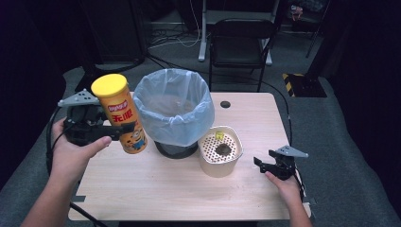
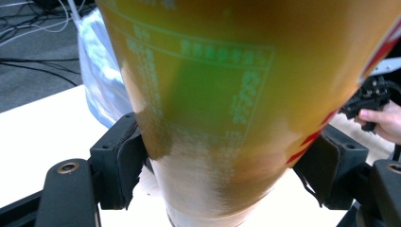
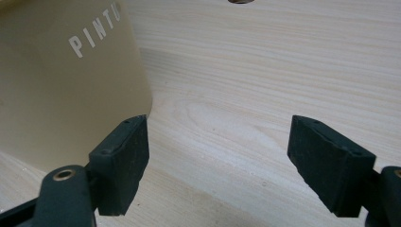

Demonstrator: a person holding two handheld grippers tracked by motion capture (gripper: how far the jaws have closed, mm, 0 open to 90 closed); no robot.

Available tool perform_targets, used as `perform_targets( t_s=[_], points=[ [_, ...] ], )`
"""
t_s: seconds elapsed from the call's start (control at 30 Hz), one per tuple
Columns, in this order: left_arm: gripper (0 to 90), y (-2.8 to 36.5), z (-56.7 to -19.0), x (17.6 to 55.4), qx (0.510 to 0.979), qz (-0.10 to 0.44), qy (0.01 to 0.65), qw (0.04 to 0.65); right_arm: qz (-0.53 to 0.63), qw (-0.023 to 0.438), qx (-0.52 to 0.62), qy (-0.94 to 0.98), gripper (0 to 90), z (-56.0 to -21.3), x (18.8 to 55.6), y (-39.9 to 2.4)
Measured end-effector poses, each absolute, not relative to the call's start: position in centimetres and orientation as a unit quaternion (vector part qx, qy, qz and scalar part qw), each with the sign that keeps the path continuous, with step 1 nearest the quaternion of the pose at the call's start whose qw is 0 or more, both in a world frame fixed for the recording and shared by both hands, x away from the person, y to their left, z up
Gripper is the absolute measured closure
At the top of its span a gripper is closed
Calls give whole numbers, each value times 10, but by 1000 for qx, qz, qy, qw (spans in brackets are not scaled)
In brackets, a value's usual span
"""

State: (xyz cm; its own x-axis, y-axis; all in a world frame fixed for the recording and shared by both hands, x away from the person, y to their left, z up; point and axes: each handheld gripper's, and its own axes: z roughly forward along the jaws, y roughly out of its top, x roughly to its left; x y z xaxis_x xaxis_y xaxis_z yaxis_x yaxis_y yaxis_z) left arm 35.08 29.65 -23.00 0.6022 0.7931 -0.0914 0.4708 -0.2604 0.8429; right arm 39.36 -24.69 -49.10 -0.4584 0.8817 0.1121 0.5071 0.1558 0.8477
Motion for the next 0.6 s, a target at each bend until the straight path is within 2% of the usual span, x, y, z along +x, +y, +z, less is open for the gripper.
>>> perform_targets(
  t_s=[0.6],
  points=[
    [240, 293, -174, 362, 771, 192, 408, 450, 445, 205, 482, 726, 212, -492, 394, -247]
  ],
)
